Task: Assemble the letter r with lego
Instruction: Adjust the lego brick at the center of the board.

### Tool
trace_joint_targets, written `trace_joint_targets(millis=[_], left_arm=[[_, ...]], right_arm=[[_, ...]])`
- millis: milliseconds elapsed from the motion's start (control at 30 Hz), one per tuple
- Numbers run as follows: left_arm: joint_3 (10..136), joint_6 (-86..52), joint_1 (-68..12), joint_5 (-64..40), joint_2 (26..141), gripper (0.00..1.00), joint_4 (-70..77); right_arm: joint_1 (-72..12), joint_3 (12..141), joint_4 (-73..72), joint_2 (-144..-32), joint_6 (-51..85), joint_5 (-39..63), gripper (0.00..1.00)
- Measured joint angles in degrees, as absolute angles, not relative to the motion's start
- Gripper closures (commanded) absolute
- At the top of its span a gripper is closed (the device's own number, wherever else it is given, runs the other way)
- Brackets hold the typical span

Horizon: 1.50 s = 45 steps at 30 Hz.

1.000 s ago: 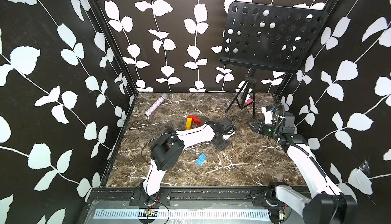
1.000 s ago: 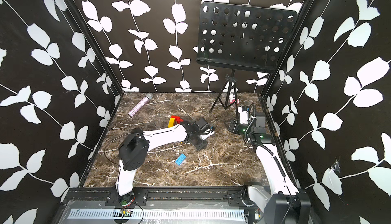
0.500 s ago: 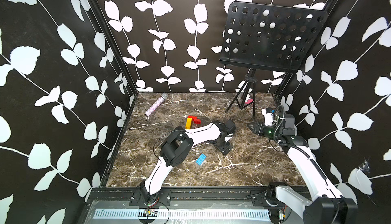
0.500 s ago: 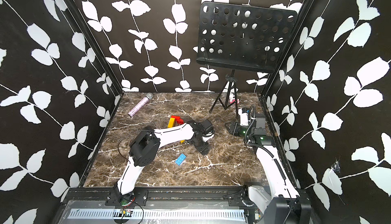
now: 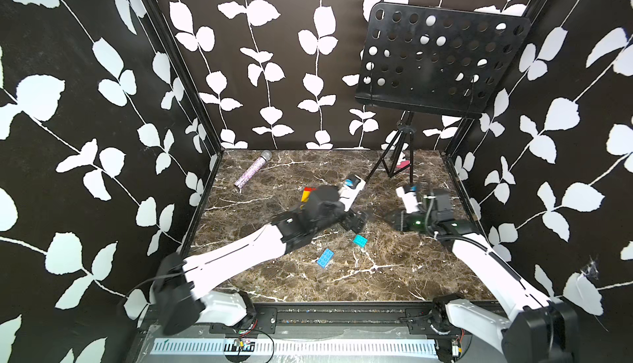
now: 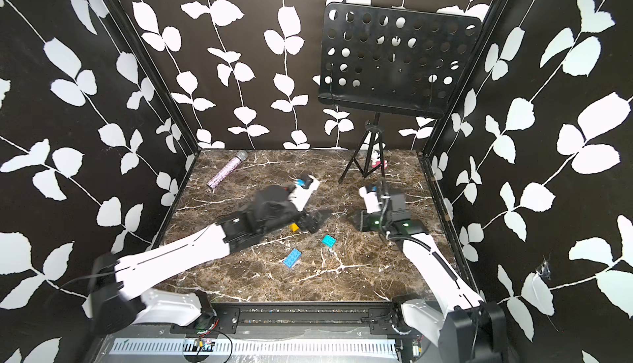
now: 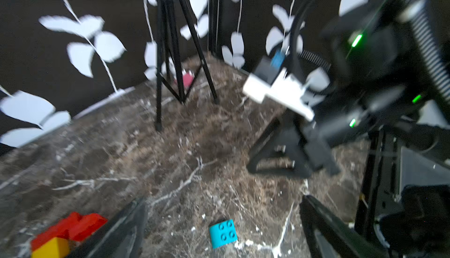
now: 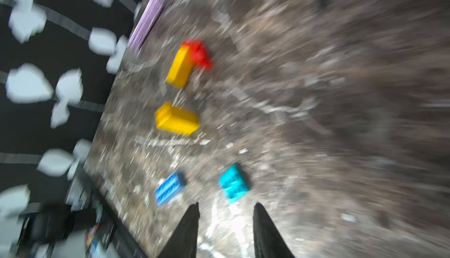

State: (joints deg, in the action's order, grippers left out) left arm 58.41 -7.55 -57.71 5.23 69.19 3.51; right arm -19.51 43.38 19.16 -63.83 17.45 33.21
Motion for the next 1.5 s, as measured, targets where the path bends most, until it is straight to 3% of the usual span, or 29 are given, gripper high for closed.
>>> trace_joint_targets(millis=[100, 333, 600, 833, 1033, 1300, 1400, 1500], left_arm=[[49.06, -7.68, -57.67, 8.03, 60.38, 0.01, 12.05], [33.82, -7.51, -56.77, 13.28, 43.22, 0.01, 16.08], [25.69, -11.11, -55.72, 18.85, 28.75, 0.03, 13.23], [19.92, -14.94, -55.72, 21.58, 23.18, 0.02, 9.69], [19.62, -16.97, -55.72, 23.66, 19.53, 0.02, 8.38], [19.62, -18.44, -55.72, 25.19, 17.93, 0.02, 5.76], [19.59, -19.16, -55.72, 25.52, 18.2, 0.02, 5.43], [19.59, -19.94, -55.72, 25.63, 18.94, 0.03, 5.43]], right_arm=[[-29.36, 43.33, 17.74, -66.48, 17.19, 30.61, 0.55], [-45.3, 39.92, 8.95, -72.73, 23.05, 20.51, 0.64], [-55.48, 42.39, 4.05, -87.92, 32.75, 14.7, 0.49], [-57.3, 43.68, 2.39, -88.05, 41.56, 6.76, 0.41], [-57.41, 53.23, 4.97, -94.87, 44.31, 4.93, 0.41], [-58.48, 53.17, 8.47, -95.18, 48.29, 2.79, 0.4], [-58.76, 53.28, 10.22, -93.91, 48.82, 1.89, 0.42], [-59.27, 52.49, 10.55, -91.92, 50.24, 1.91, 0.53]])
